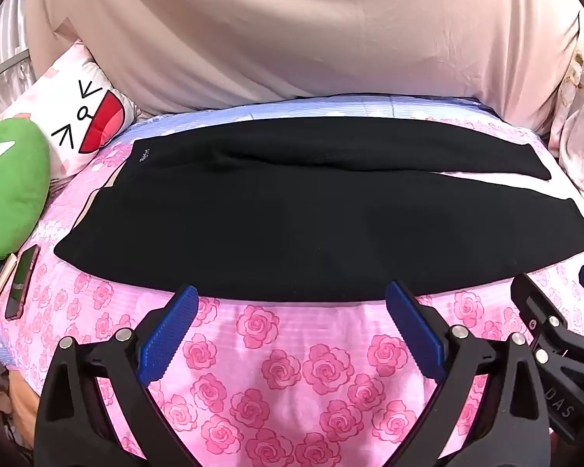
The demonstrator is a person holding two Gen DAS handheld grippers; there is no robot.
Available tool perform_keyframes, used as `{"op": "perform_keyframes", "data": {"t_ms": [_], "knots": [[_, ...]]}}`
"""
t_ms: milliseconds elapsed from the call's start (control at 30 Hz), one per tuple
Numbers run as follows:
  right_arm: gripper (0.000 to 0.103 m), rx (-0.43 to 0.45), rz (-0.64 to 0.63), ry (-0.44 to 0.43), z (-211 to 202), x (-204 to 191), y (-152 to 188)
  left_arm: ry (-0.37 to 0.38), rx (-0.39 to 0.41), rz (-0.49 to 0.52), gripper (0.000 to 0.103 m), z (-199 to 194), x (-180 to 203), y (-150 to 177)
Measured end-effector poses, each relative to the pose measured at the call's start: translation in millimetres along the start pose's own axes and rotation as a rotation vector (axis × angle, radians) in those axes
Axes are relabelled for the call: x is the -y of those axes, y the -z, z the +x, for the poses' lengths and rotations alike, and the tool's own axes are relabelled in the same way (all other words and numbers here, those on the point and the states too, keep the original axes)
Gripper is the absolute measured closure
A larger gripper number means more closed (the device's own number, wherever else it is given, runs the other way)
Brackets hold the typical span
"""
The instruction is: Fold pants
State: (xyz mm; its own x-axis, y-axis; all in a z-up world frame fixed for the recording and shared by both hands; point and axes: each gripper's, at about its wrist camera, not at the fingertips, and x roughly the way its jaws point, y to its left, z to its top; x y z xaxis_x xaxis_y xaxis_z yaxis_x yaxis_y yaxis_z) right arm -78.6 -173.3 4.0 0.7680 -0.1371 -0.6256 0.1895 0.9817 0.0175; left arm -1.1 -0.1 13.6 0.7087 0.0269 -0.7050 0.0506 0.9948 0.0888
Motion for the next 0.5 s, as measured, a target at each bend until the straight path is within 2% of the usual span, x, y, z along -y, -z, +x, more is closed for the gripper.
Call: {"op": "perform_keyframes", "data": {"t_ms": [500], "knots": [[0.005, -0.002, 0.0, 0.005, 3.7, -6.0, 4.3, -0.003, 0.01, 0.004, 0.008, 1.7, 0.8, 5.0]]}}
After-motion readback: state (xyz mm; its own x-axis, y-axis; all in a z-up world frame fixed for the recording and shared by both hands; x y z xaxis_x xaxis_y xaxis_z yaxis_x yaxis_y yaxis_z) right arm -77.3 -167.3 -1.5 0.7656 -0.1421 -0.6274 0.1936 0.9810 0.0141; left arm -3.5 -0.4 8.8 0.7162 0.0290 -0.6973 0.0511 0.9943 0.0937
